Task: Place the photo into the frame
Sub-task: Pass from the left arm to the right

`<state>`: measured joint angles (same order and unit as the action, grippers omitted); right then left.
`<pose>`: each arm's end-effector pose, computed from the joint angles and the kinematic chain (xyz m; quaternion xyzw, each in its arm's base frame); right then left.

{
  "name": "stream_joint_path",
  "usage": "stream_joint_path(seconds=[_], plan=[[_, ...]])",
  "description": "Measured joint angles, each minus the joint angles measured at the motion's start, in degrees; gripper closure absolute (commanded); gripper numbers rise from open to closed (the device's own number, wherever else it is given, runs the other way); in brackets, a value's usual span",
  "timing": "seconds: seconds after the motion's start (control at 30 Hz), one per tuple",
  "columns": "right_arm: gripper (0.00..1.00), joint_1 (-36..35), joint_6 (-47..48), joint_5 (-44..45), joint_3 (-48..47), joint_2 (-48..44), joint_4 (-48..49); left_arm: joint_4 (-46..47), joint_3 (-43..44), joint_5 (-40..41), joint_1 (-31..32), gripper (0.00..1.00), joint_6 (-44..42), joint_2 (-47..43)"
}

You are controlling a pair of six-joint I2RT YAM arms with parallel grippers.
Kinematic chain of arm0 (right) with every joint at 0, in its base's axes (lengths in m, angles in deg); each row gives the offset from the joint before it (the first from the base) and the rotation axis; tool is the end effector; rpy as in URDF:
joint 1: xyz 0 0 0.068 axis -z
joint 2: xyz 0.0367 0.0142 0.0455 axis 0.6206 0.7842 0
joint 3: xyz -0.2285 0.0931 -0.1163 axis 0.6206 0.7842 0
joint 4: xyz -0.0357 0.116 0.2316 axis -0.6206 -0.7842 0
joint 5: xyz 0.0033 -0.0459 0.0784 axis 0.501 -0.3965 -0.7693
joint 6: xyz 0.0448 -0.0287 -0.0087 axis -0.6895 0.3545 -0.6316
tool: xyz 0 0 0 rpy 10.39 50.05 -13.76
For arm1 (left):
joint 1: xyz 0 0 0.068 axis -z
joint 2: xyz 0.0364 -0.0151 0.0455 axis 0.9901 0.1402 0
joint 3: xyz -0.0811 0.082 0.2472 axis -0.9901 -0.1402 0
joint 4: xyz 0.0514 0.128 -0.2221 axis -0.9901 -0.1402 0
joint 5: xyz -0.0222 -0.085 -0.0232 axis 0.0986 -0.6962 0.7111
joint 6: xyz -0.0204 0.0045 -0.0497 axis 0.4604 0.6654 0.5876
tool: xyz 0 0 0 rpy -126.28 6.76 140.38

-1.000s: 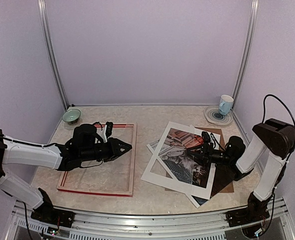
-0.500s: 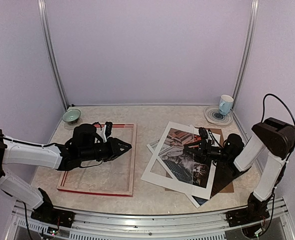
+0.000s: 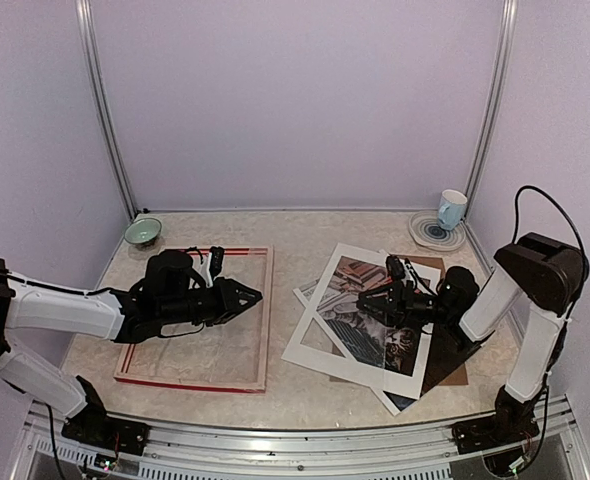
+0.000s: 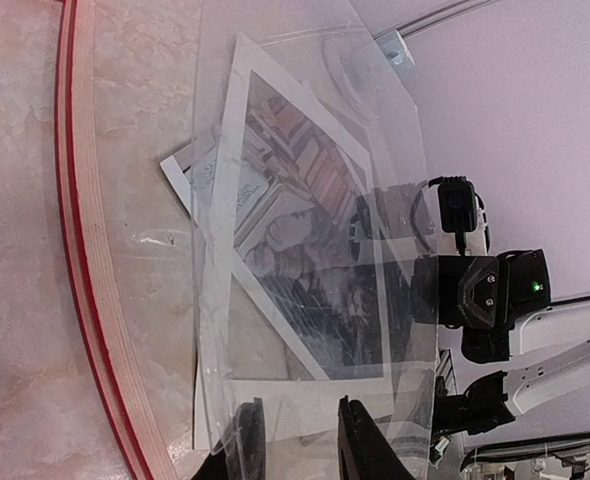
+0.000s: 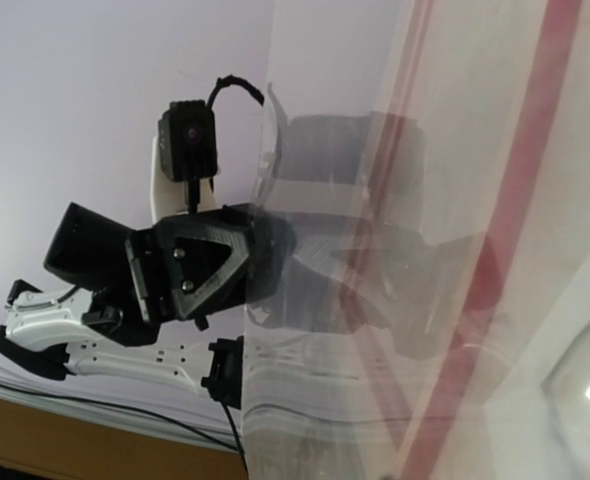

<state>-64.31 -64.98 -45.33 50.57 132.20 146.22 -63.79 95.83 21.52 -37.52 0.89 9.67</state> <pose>0.2360 0.1468 0.1362 -0.0111 0.6955 0.7053 0.1367 0.1982 -0.2043 0.1973 -0.0121 0.8280 -0.4752 0.2973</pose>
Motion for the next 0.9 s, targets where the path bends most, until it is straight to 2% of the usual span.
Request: stream_joint_path(seconds=[0.13,0.3,0.43,0.77,0.9], plan=[[0.7,-0.61,-0.07,-0.26,-0.74,0.81,-0.02,0.09,-0.11,-0.02,0.0,0.73,0.02,0.17],[0.9,-0.79,-0.17,-0.87,-0.87,1.4,-0.31,0.37,-0.37,0.02,-0.07,0.72,0.04,0.2],[0.99,-0.9,-0.02,-1.55,-0.87,1.57,-0.72,0.37,-0.9,0.04,-0.24,0.59,0.09,0.2],[1.0,-0.94,-0.17,-2.51,-1.07,1.62,-1.33,-0.31,-1.46,0.61,-1.25,0.3,0.66,-0.04],[1.0,-0.94,0.35,-2.97,-2.27,1.49,-3.85,-2.54,-2.1,2.51,-2.71,0.25,0.28,-2.54]])
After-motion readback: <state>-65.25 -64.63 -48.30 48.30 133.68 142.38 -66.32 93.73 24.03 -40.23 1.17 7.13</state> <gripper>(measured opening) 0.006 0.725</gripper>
